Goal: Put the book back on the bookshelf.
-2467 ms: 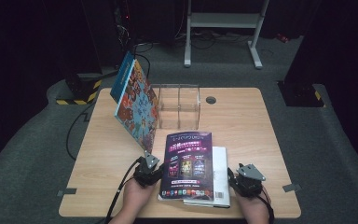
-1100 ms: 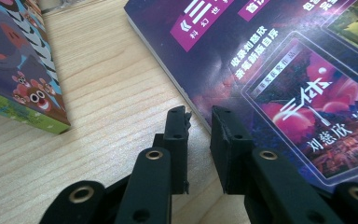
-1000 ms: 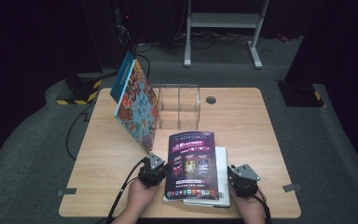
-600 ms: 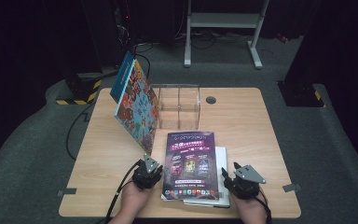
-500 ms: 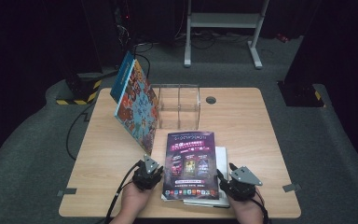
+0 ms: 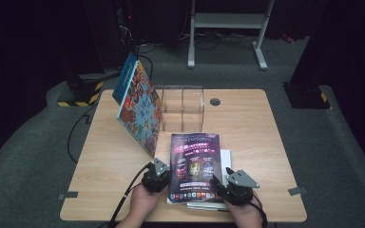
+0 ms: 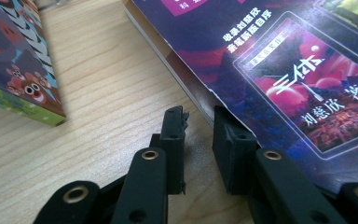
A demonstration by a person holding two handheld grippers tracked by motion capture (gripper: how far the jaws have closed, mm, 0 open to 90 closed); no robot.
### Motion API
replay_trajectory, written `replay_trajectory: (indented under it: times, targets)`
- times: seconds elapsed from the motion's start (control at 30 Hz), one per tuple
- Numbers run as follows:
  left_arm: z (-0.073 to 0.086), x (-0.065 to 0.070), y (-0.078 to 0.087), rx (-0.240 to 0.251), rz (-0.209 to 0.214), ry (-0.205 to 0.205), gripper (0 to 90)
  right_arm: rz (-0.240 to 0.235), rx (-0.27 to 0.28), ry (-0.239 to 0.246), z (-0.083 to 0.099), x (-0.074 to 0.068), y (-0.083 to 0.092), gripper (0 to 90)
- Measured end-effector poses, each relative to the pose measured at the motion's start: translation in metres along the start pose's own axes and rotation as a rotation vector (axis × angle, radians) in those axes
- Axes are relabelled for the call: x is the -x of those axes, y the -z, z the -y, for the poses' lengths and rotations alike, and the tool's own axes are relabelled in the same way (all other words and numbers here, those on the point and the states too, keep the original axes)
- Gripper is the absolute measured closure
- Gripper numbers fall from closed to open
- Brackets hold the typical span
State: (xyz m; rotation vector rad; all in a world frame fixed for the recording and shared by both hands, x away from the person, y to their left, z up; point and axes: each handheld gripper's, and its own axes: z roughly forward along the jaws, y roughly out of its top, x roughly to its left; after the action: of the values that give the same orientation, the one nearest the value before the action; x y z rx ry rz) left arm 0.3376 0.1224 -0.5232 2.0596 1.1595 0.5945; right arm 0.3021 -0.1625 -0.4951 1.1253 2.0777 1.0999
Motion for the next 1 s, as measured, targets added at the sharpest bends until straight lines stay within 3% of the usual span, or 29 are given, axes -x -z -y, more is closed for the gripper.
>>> replay_trajectory:
  times: [0.3,0.47,0.57,0.7,0.77,0.9,1.0]
  targets:
    - [-0.003,0.002,-0.002,0.038,0.052,0.046,75.4,0.002,0.004,-0.009,0.0,0.001,-0.001,39.7]
    - [-0.004,0.009,-0.002,0.051,0.05,0.017,76.5,0.012,0.005,-0.022,0.0,0.003,0.0,38.6]
    - [-0.004,0.004,0.0,0.053,0.057,0.031,72.6,0.014,0.008,-0.021,0.001,0.005,0.001,37.4]
    - [0.002,-0.006,0.004,0.013,-0.027,-0.006,68.1,0.006,-0.001,-0.027,0.003,0.006,0.0,35.9]
    - [0.005,-0.008,0.005,-0.001,-0.029,0.001,68.0,0.006,0.0,-0.028,0.003,0.005,0.0,35.5]
    - [0.005,-0.001,0.005,0.004,-0.032,-0.034,67.4,0.005,0.0,-0.02,0.002,0.005,-0.001,35.2]
    - [0.004,0.002,0.005,0.005,-0.029,-0.037,67.5,0.009,-0.003,-0.015,0.003,0.004,-0.001,35.6]
